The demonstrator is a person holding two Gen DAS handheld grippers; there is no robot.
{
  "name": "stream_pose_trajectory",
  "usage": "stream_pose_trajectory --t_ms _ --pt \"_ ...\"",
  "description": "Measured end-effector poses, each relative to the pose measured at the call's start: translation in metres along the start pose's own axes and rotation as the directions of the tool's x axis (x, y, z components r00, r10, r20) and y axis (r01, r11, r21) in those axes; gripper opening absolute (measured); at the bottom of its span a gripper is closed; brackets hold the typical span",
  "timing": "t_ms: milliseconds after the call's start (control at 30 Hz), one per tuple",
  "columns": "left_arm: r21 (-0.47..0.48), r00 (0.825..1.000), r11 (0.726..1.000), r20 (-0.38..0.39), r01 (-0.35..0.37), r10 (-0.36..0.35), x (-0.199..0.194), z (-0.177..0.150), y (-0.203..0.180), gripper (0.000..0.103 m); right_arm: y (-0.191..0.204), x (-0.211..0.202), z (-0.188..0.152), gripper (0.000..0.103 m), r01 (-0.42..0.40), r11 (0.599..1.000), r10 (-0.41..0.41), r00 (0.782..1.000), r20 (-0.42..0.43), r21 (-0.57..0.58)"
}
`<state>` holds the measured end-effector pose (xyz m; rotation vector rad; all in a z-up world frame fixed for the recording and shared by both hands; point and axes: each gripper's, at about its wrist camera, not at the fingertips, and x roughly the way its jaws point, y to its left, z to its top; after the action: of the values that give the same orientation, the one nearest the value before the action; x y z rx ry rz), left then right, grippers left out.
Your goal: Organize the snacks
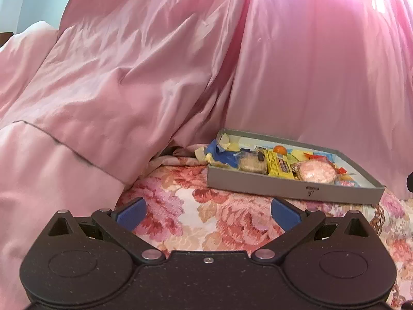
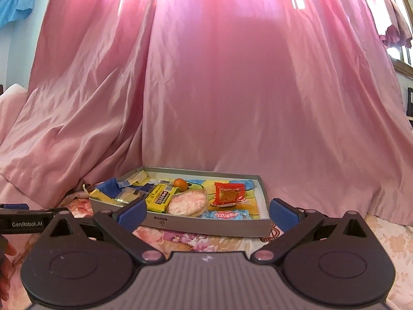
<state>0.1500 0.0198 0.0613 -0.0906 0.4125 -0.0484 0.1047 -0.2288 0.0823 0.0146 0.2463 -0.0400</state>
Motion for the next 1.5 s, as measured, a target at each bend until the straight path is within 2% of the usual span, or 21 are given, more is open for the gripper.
stream_pose_trajectory --t_ms 300,533,767,1100,1500 --pt "0.026 0.999 0.999 0.036 0.023 -0.024 -0.009 -0.01 0.004 0.102 0.004 -0.01 -0.013 0.103 -0.001 1.0 0.001 1.0 -0.016 0.016" --pt "0.042 0.999 0.999 0.017 0.032 -0.032 -0.014 -0.019 0.005 0.102 0.014 -0.021 -0.024 0.103 -0.017 0.999 0.017 1.0 -0.007 -0.037" --pt "0.077 0.999 0.996 -0.003 0.042 -0.042 -0.018 -0.03 0.004 0.102 0.017 -0.021 -0.035 0.103 -0.032 0.999 0.029 0.997 -0.068 -0.032" --pt "0.086 0.998 0.995 -0.034 0.051 -0.048 -0.019 -0.04 0.003 0.102 0.013 -0.017 -0.046 0.103 -0.004 1.0 0.004 0.991 -0.131 0.003" --pt "0.103 0.996 0.992 -0.058 0.072 -0.066 -0.017 -0.051 0.002 0.102 0.015 -0.011 -0.056 0.103 -0.001 1.0 -0.001 0.987 -0.161 -0.009"
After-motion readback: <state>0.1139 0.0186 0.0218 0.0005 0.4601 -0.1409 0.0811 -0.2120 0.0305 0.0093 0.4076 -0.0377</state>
